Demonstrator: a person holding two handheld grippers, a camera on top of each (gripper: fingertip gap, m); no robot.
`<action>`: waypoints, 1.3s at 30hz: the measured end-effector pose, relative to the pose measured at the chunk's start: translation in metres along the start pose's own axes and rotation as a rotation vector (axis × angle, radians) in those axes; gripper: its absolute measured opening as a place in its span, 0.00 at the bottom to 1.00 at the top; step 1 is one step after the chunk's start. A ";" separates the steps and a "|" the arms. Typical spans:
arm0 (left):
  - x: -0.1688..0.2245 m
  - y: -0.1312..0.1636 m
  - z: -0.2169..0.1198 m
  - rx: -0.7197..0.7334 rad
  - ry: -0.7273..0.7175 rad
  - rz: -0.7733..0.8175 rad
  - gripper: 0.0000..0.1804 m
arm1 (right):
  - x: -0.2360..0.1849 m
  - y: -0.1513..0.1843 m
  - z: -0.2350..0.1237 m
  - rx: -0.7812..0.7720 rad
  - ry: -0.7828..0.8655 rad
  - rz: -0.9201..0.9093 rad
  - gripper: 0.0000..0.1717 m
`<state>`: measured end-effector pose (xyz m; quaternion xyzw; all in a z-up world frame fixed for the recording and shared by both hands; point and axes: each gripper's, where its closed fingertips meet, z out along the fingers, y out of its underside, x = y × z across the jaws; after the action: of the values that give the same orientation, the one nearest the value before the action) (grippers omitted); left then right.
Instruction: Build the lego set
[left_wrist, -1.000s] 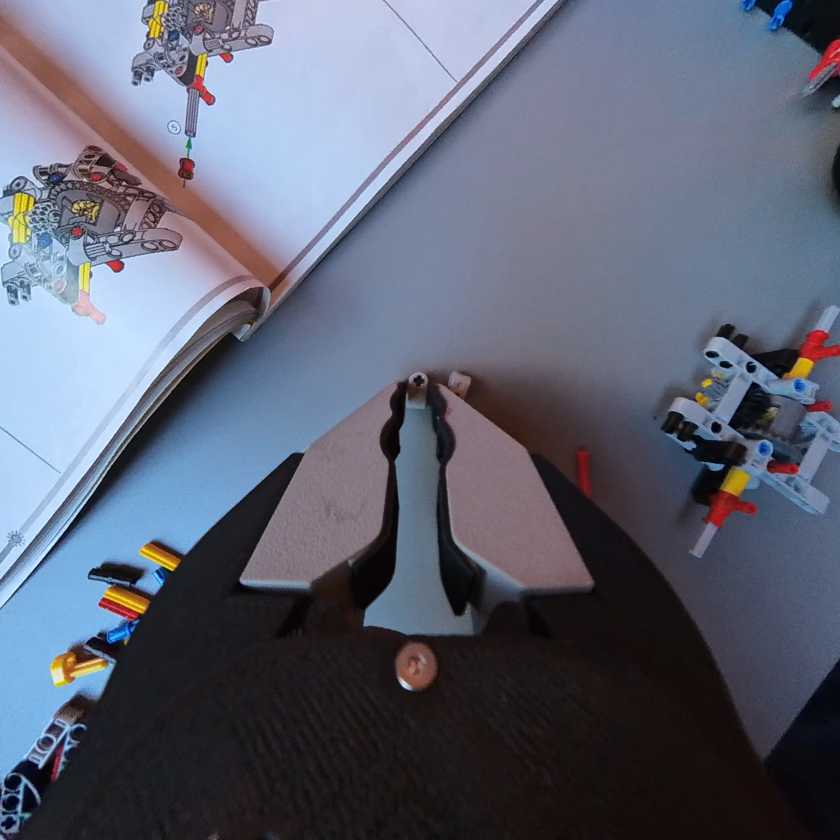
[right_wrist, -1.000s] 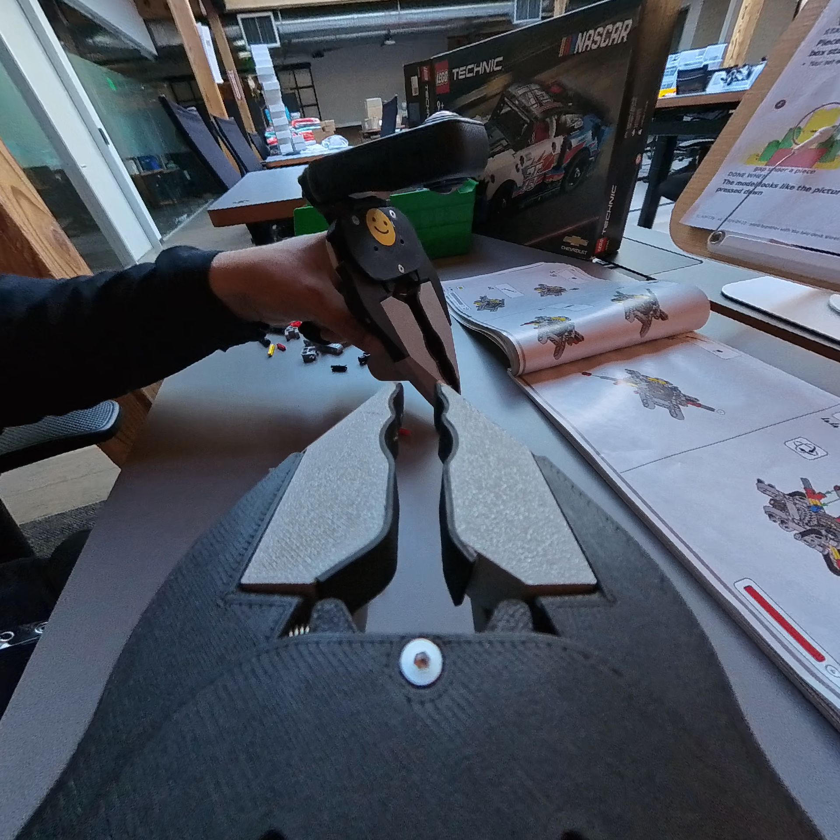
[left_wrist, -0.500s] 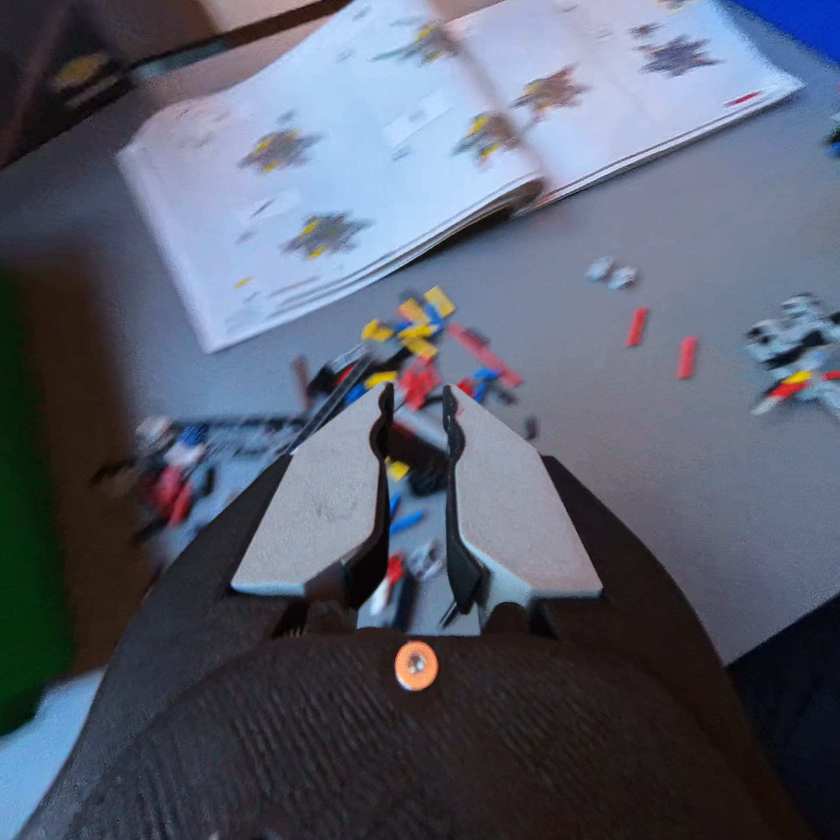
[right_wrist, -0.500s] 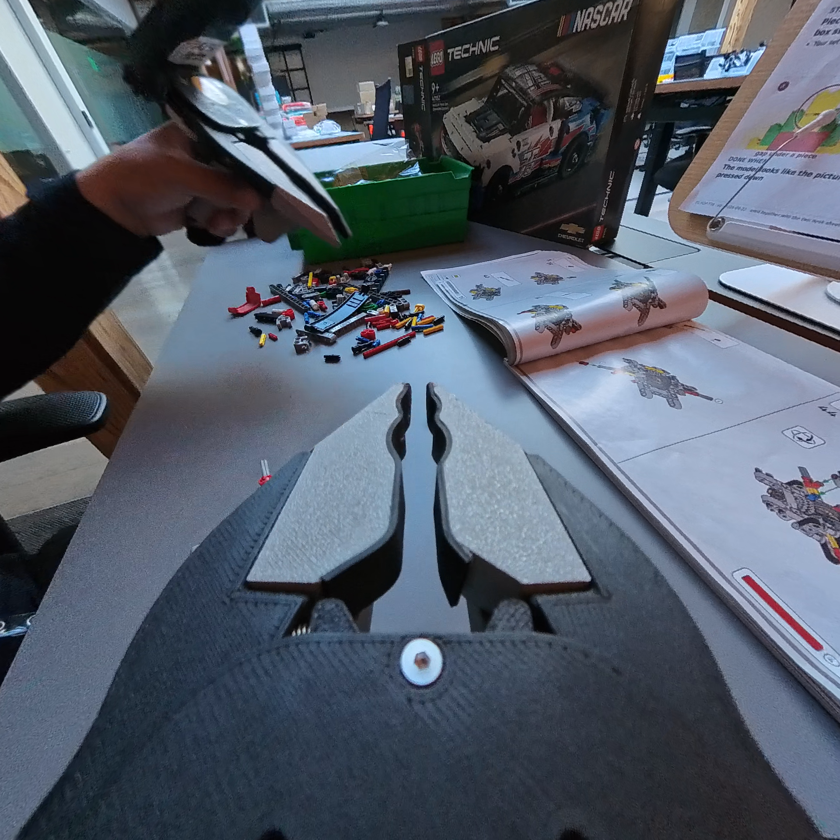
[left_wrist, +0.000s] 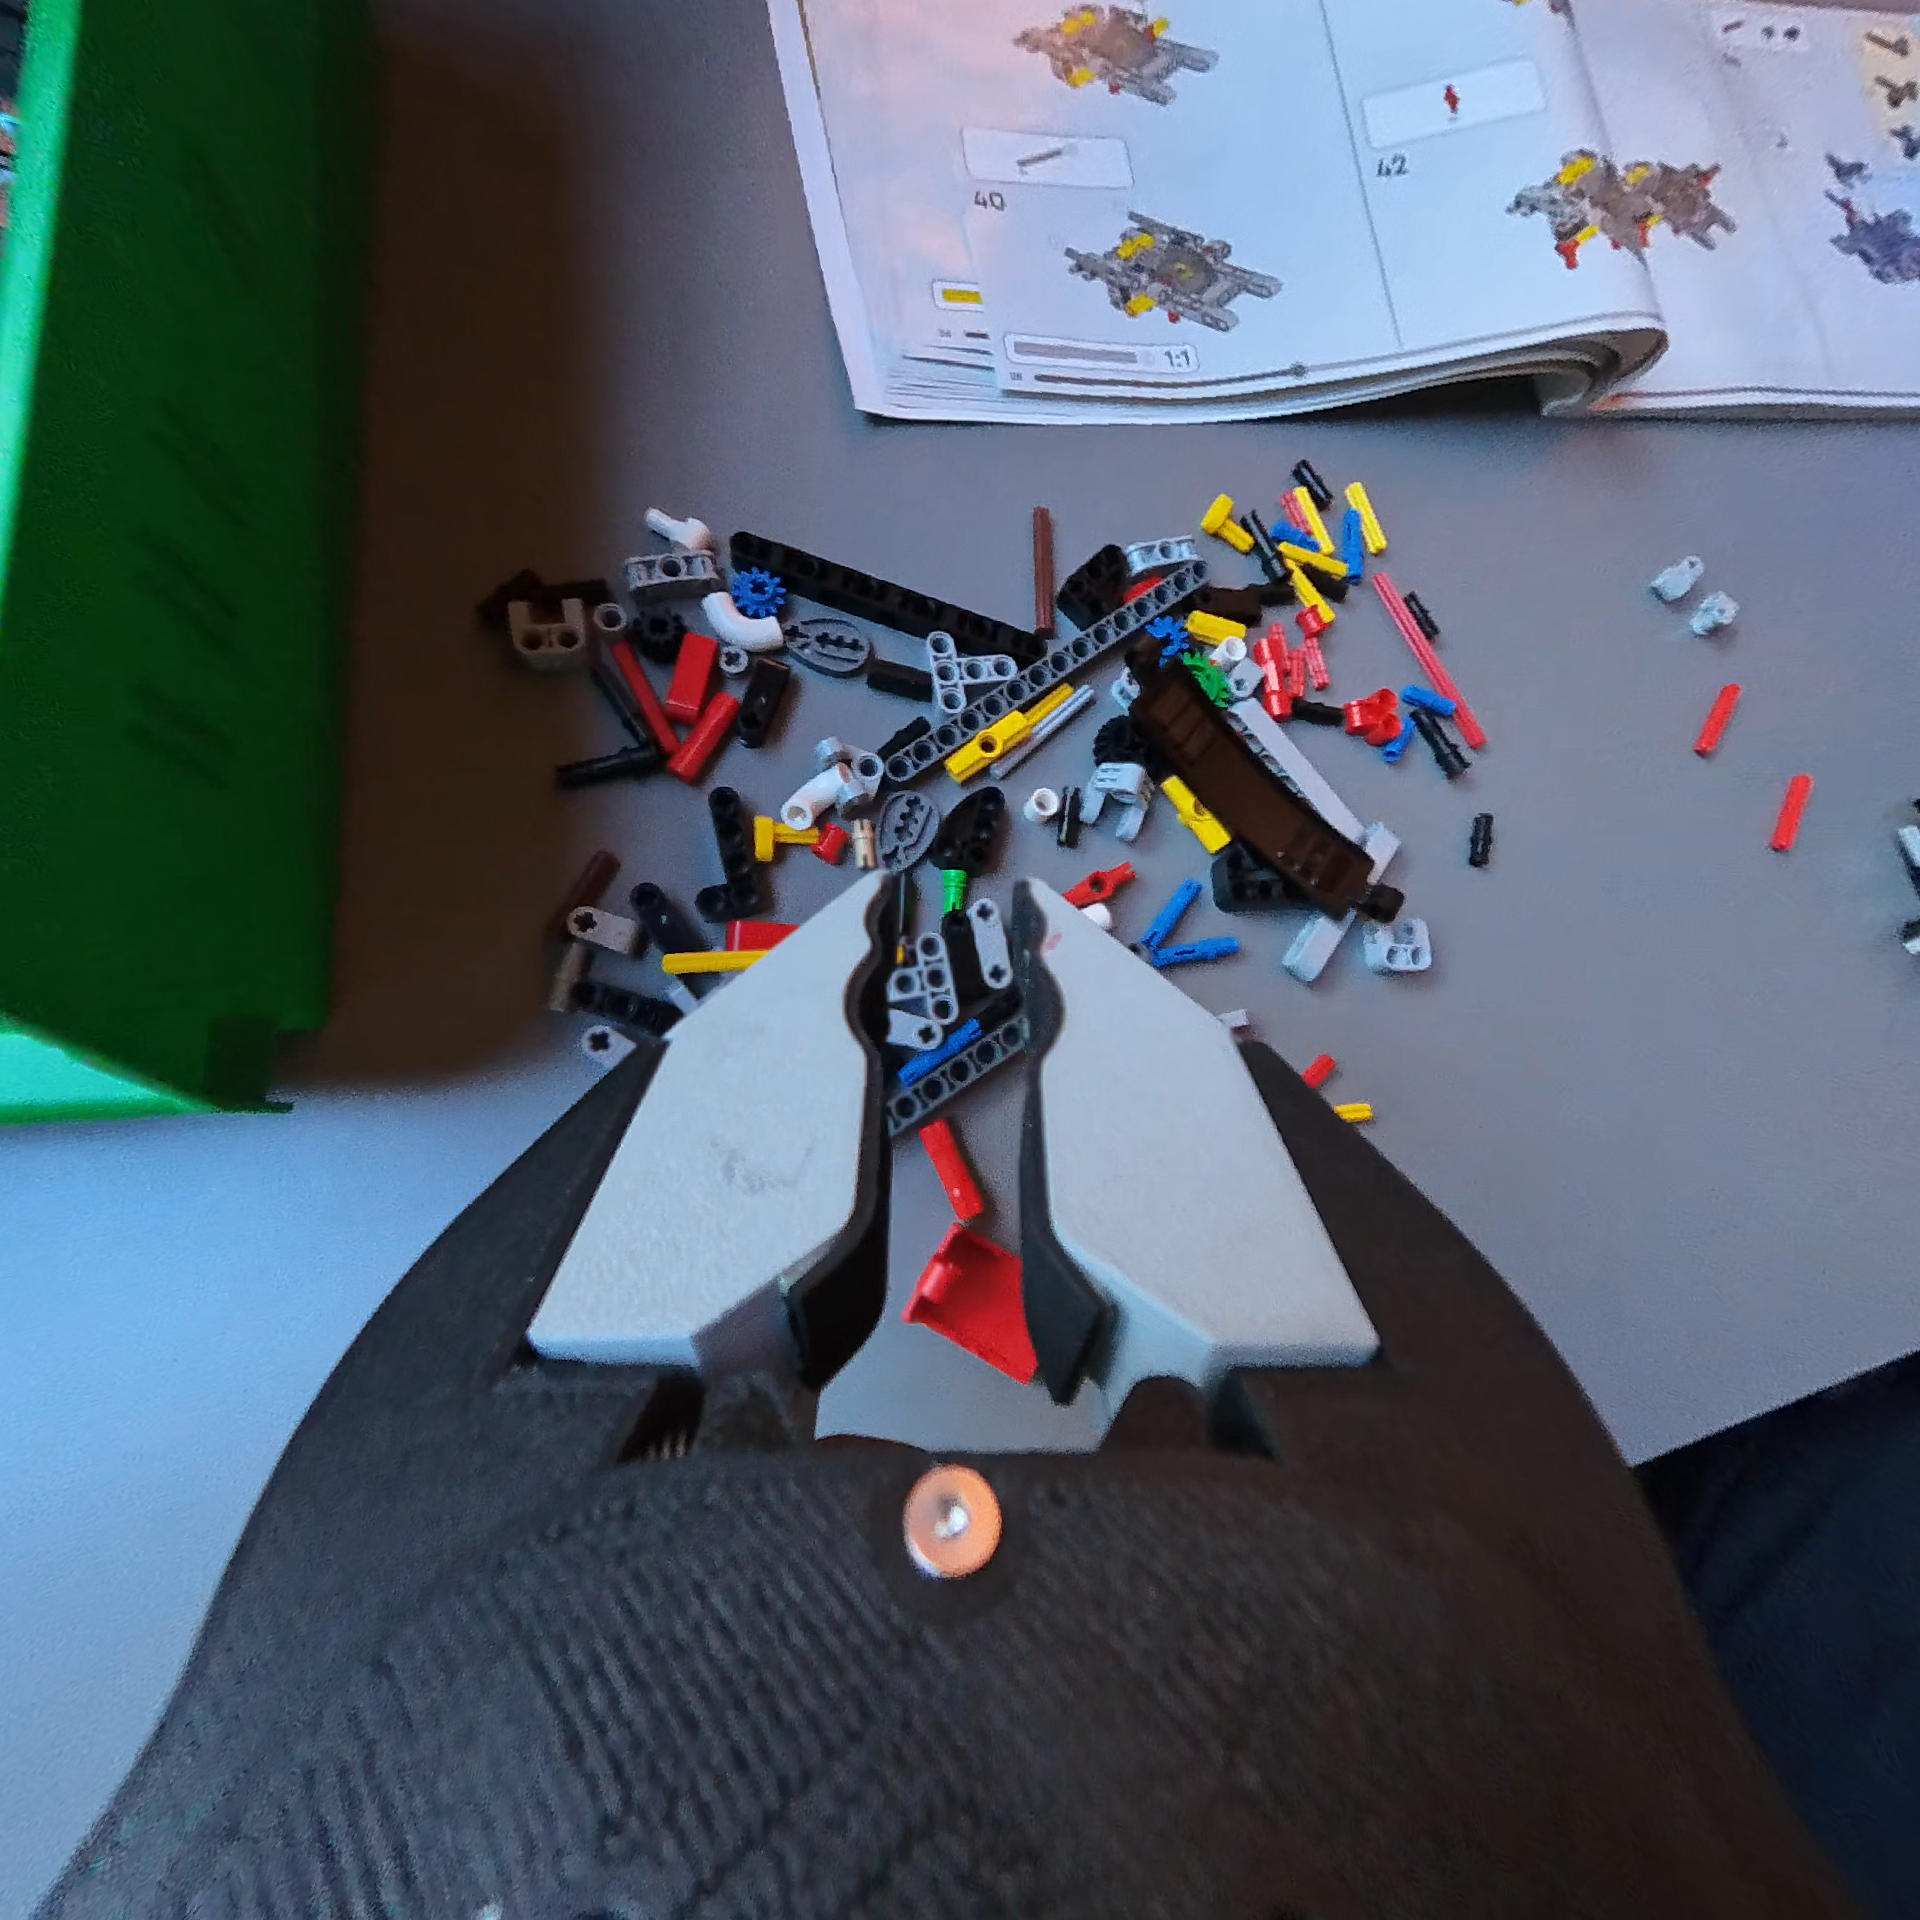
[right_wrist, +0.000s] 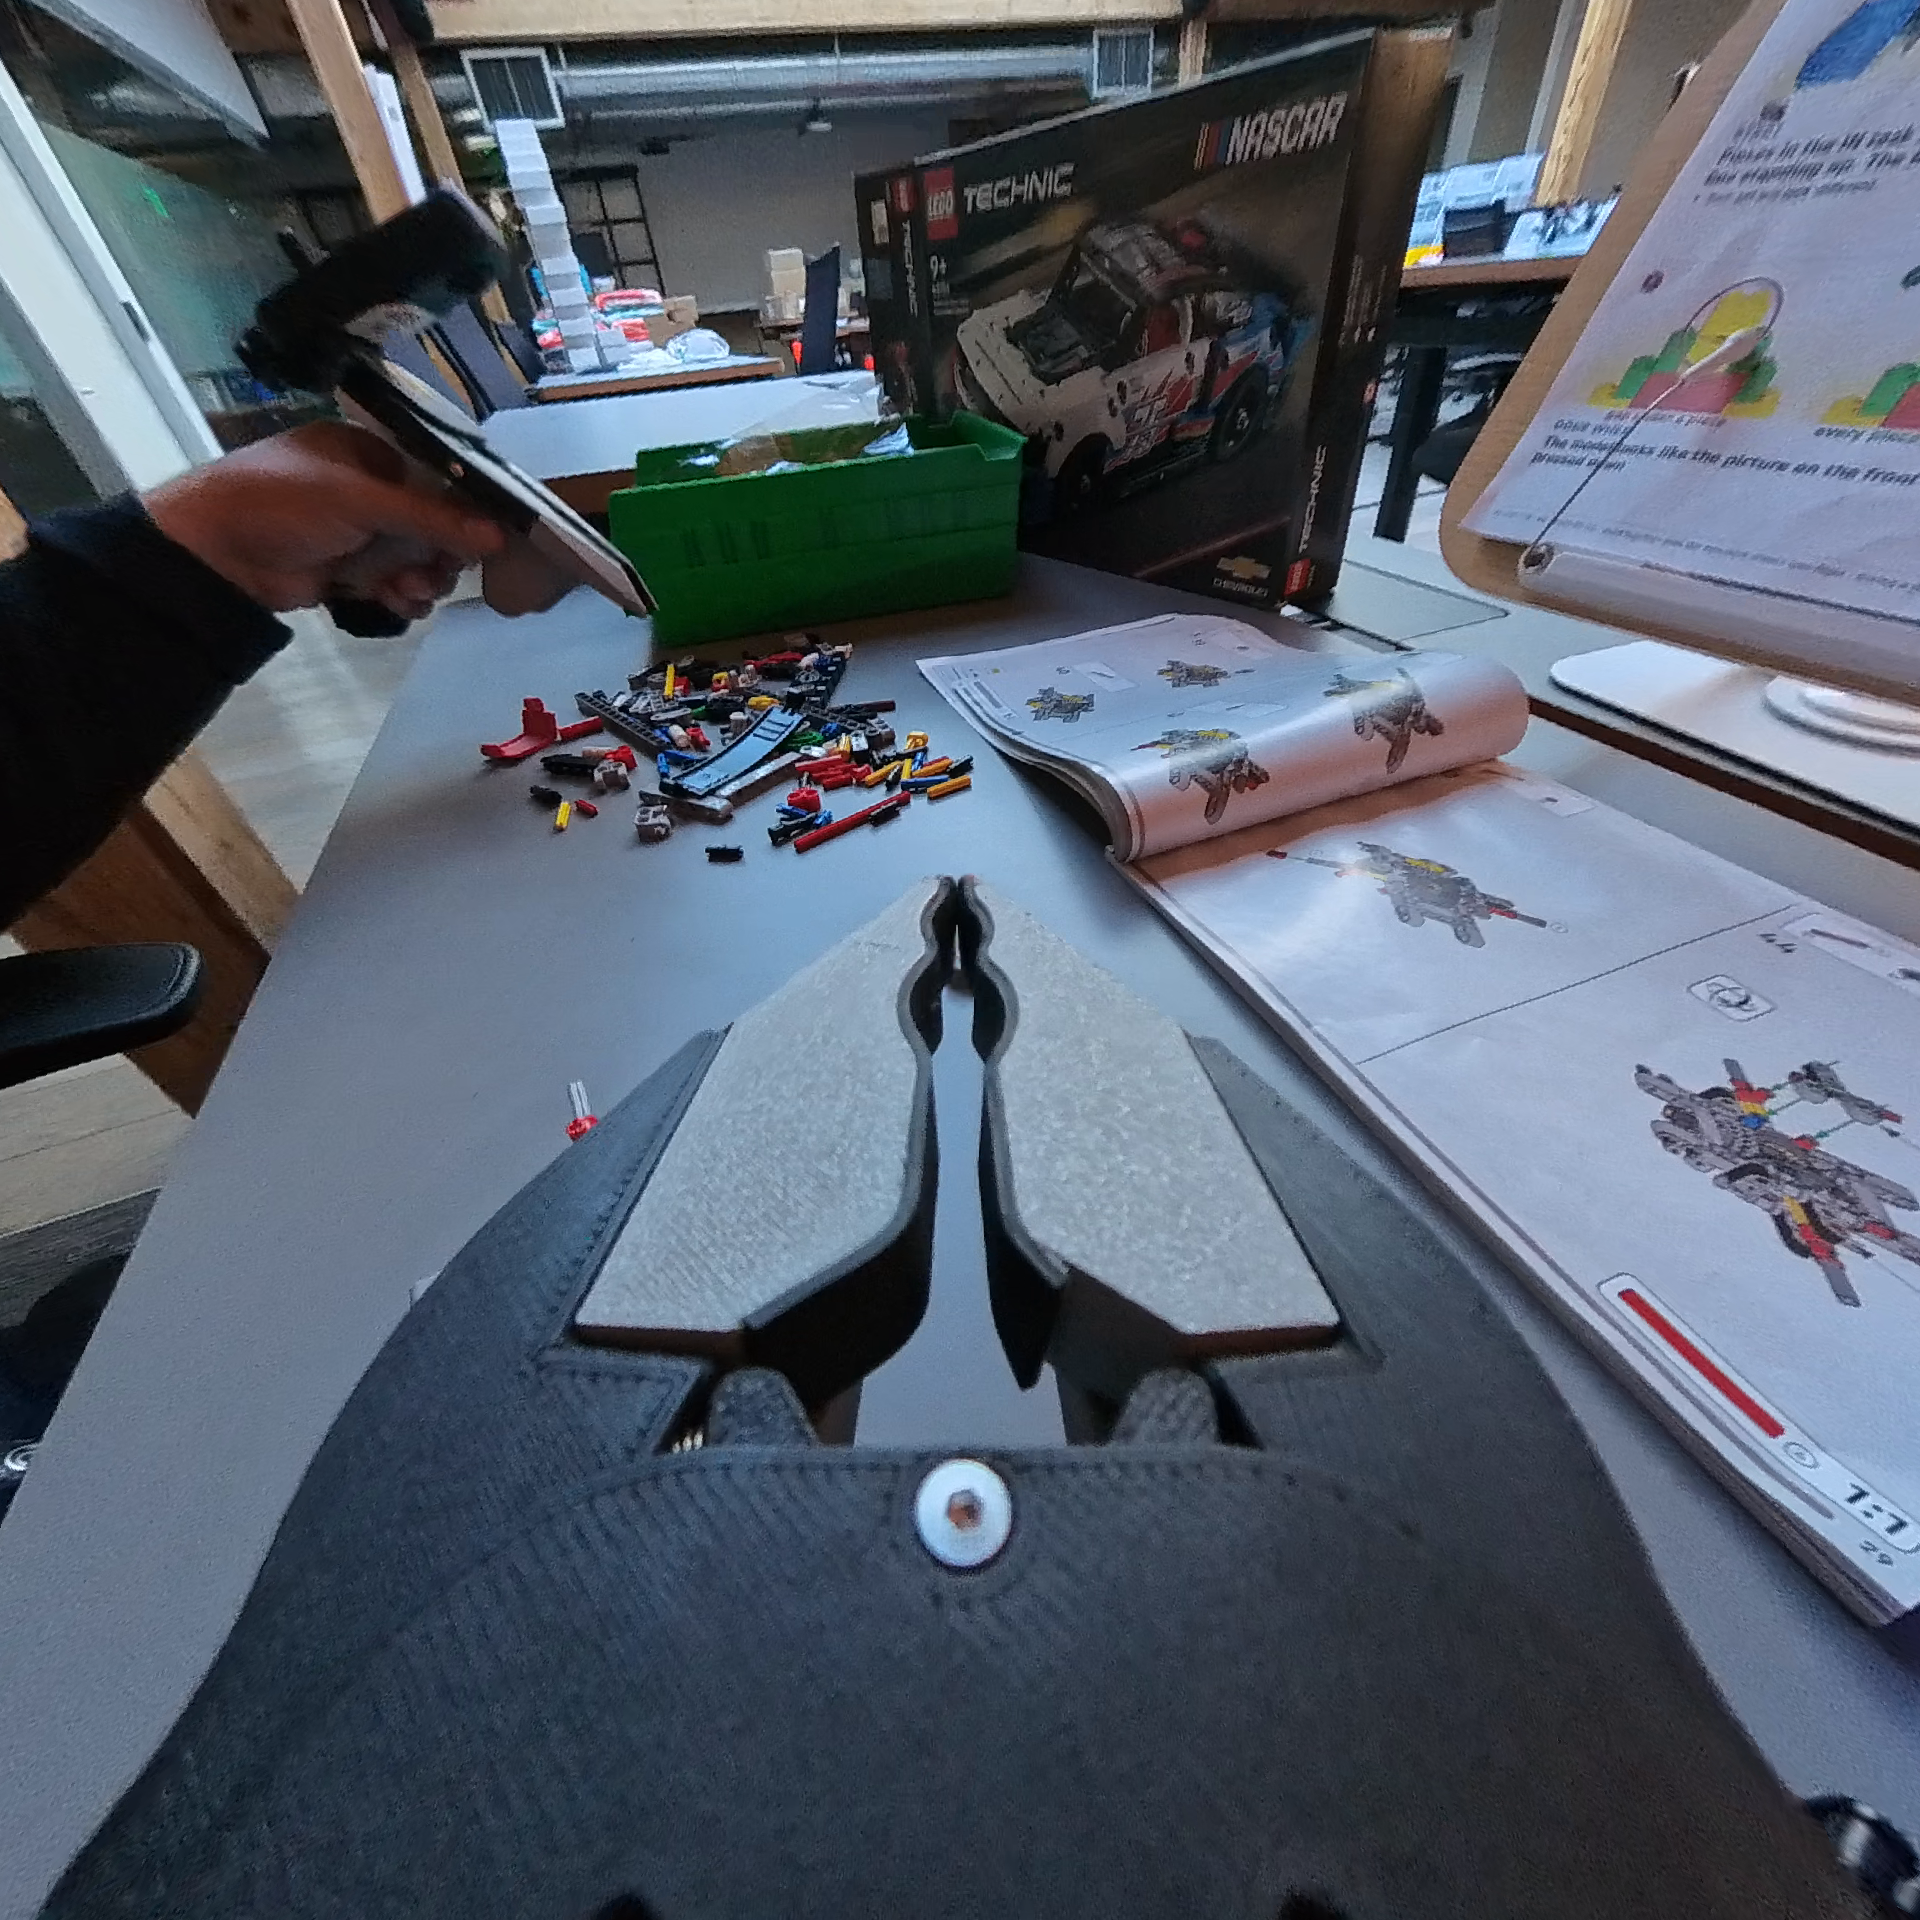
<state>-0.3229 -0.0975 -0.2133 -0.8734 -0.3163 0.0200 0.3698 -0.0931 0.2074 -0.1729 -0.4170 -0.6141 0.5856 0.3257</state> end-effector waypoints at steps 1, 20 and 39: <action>0.000 0.001 0.001 -0.012 -0.006 0.004 0.10 | 0.000 -0.002 -0.001 0.011 0.004 -0.004 0.00; -0.003 -0.021 -0.023 0.078 -0.154 0.114 0.05 | 0.003 -0.008 -0.007 0.031 0.000 0.002 0.00; 0.043 0.007 0.063 -0.092 0.029 0.165 0.06 | 0.000 -0.008 -0.006 0.027 -0.012 0.001 0.00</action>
<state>-0.3012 -0.0369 -0.2546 -0.9128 -0.2383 0.0232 0.3308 -0.0886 0.2101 -0.1643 -0.4096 -0.6079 0.5963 0.3273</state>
